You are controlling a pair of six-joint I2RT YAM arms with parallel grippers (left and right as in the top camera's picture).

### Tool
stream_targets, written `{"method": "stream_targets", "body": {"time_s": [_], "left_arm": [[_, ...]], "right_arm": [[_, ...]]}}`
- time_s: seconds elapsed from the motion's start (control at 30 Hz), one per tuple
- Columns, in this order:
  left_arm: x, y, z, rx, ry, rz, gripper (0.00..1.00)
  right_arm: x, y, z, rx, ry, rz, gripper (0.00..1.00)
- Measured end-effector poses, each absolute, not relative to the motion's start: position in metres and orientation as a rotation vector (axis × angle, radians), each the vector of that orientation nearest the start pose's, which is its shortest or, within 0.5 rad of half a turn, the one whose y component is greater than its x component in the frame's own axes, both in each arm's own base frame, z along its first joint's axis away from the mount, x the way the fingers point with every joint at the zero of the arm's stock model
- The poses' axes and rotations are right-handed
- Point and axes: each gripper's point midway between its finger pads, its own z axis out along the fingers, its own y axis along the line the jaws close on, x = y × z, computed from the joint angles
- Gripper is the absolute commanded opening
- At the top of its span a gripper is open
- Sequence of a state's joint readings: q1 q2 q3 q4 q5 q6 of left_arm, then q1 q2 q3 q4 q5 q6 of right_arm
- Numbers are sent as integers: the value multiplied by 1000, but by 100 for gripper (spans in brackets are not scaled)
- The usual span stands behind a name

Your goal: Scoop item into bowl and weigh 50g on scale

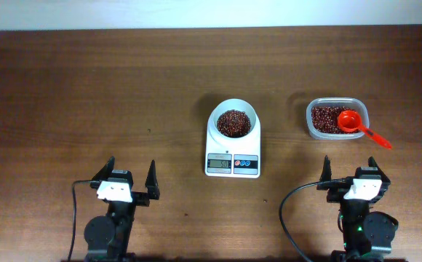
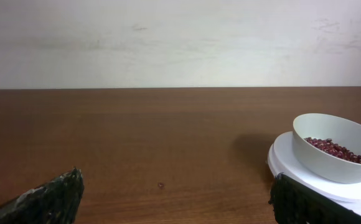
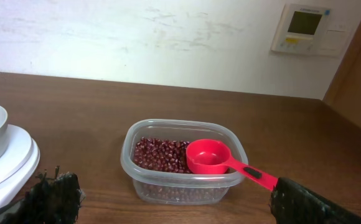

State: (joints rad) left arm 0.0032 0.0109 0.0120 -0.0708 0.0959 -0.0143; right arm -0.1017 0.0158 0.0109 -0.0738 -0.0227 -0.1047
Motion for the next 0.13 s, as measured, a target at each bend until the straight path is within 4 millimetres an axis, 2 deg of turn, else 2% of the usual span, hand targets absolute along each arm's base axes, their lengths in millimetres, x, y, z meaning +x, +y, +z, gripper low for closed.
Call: {"method": "stream_targets", "body": {"time_s": [0.13], "left_arm": [[245,-16,160,59,1640,-87,99]], "right_arm": [[246,-21,157,-20,1651,-138,99]]}}
